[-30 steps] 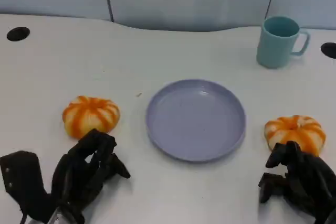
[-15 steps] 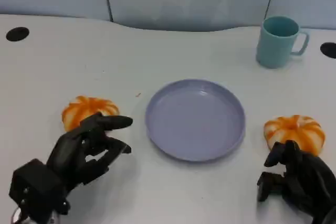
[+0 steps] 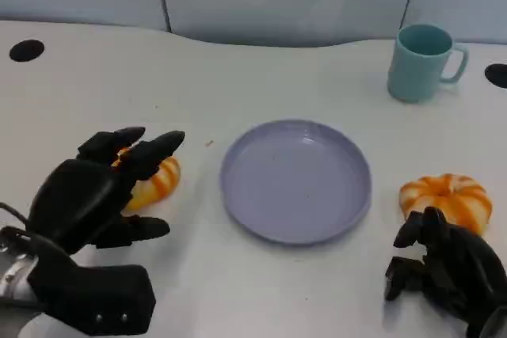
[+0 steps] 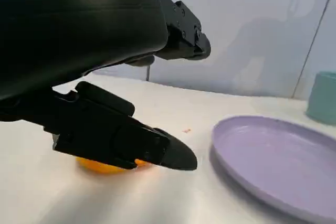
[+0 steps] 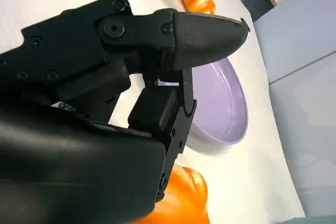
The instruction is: Grasp the bread from the table and place it into the plate.
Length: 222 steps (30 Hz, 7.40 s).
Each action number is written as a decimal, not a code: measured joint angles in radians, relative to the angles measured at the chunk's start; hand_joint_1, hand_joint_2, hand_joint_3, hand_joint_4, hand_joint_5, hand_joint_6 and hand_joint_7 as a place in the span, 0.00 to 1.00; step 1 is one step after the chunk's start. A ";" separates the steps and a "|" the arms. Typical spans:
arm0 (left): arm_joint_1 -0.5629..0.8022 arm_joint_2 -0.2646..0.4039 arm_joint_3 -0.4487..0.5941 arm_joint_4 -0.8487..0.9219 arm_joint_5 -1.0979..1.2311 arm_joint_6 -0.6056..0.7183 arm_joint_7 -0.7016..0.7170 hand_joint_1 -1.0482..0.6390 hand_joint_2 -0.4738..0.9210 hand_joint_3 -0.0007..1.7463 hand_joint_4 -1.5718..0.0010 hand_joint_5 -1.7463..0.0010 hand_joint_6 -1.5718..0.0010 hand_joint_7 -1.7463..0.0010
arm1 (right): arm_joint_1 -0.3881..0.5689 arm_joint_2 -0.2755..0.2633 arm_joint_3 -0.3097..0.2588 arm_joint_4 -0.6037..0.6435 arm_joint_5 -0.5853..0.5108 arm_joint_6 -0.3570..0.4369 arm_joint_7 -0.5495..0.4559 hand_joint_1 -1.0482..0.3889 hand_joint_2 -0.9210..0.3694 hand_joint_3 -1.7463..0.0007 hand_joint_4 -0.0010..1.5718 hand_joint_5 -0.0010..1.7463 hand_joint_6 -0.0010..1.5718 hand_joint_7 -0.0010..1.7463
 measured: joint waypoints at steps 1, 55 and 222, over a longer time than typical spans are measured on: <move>0.000 0.007 -0.011 -0.018 0.008 0.019 0.005 0.24 0.96 0.00 1.00 0.92 0.92 1.00 | 0.000 0.000 -0.001 0.000 0.000 0.002 0.000 0.42 0.00 0.73 0.84 0.66 0.75 0.63; -0.619 -0.129 -0.520 0.832 0.127 0.368 -0.112 0.41 0.87 0.00 1.00 1.00 1.00 1.00 | 0.048 0.003 0.007 -0.063 0.000 0.013 0.010 0.42 0.00 0.72 0.82 0.67 0.74 0.64; -0.273 -0.314 0.078 0.490 -0.973 -0.107 -0.811 0.18 1.00 0.20 0.78 0.83 0.82 0.94 | 0.099 0.021 0.031 -0.144 0.007 0.053 -0.029 0.42 0.00 0.73 0.84 0.66 0.74 0.63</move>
